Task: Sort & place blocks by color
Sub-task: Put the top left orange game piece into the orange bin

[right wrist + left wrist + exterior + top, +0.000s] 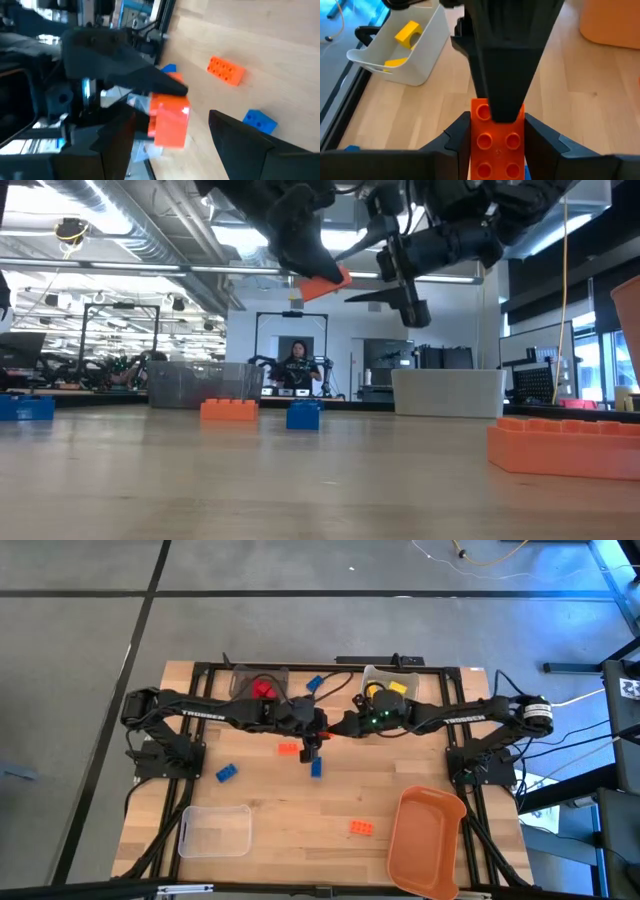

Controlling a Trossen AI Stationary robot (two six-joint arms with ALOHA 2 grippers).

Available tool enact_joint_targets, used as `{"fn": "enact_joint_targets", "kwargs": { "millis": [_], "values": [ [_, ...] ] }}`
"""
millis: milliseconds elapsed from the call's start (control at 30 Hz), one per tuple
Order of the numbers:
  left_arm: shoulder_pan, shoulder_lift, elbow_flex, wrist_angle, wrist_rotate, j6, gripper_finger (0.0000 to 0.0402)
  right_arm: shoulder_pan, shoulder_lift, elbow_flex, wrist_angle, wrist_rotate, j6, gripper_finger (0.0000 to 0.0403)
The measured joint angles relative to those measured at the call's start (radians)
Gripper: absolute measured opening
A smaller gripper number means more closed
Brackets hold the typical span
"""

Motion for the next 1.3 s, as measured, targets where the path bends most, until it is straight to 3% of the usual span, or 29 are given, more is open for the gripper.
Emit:
{"fn": "enact_joint_targets", "kwargs": {
  "millis": [267,600,733,933,1067,1200,1300],
  "values": [
    [0.003,0.0,0.0,0.01,-0.003,0.001,0.0128,0.024,0.012,0.0,0.044,0.076,0.021,0.0243],
    [0.016,0.0,0.0,0.015,-0.009,0.006,0.0128,0.031,0.011,0.0,0.047,0.093,0.027,0.0093],
    [0.034,-0.001,0.0,0.018,0.03,-0.064,0.0142,0.031,0.011,0.0,0.047,0.091,0.019,0.0093],
    [0.115,-0.039,0.0,-0.003,0.303,-0.192,0.0236,0.014,0.007,0.0,0.03,0.032,-0.068,0.0093],
    [0.168,-0.127,0.0,-0.046,0.441,-0.228,0.0267,-0.047,-0.04,0.0,-0.016,-0.051,-0.194,0.0093],
    [0.199,-0.277,-0.001,-0.065,0.443,-0.201,0.0272,-0.119,-0.141,0.0,-0.149,-0.125,-0.359,0.0093],
    [0.208,-0.408,-0.047,0.025,0.395,-0.168,0.0273,-0.157,-0.248,0.0,-0.263,-0.124,-0.499,0.0093]
  ]
}}
